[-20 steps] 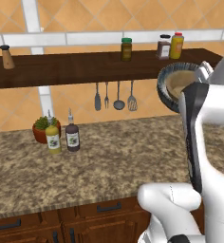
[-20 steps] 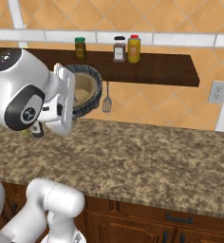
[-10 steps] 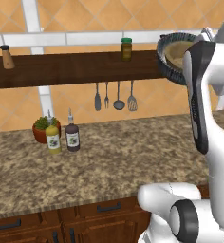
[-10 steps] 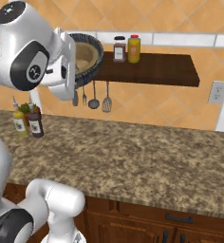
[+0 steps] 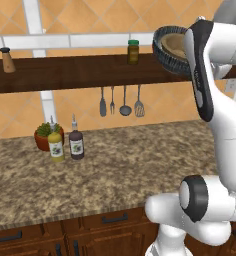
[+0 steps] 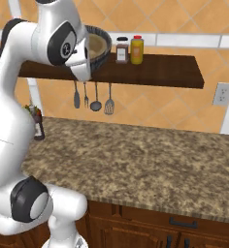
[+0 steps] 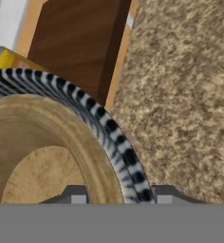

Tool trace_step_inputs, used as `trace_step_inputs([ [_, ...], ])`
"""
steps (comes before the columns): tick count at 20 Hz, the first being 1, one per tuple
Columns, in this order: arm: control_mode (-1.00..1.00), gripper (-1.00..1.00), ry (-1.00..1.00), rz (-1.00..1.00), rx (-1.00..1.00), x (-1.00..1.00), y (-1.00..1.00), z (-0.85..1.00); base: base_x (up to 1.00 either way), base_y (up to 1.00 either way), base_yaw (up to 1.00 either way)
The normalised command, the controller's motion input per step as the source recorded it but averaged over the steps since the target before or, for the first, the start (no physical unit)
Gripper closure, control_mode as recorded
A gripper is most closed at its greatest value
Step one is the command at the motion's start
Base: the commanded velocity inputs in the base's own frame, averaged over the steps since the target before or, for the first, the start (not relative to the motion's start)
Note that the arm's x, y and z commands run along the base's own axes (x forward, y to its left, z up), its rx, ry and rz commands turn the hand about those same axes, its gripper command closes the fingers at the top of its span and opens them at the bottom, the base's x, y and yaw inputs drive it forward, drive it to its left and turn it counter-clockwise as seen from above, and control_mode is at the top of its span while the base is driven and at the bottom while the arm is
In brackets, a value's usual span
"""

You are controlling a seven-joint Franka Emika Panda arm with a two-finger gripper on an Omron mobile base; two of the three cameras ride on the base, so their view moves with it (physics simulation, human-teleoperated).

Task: Pick up the bowls on the counter and stack them on top of one another in the open cabinet. Place the smaller bowl on top of the larger bowl.

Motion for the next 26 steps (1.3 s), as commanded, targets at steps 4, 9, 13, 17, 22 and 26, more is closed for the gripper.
trace_step_inputs([
  [4,-1.0,1.0,0.01,0.01,0.01,0.96,0.01,-0.2,0.0,0.0,0.0],
  [9,-1.0,1.0,0.0,0.0,0.0,0.65,0.0,-0.3,0.0,0.0,0.0],
  [13,-1.0,1.0,0.0,0.0,0.0,0.61,0.0,-0.37,0.0,0.0,0.0],
  [17,-1.0,1.0,0.0,0.0,0.0,0.53,0.0,-0.18,0.0,0.0,0.0],
  [22,-1.0,1.0,0.0,0.0,0.0,0.51,0.01,-0.13,0.0,0.0,0.0],
  [26,-1.0,-1.0,0.0,0.0,0.0,0.23,0.09,-0.13,0.0,0.0,0.0],
])
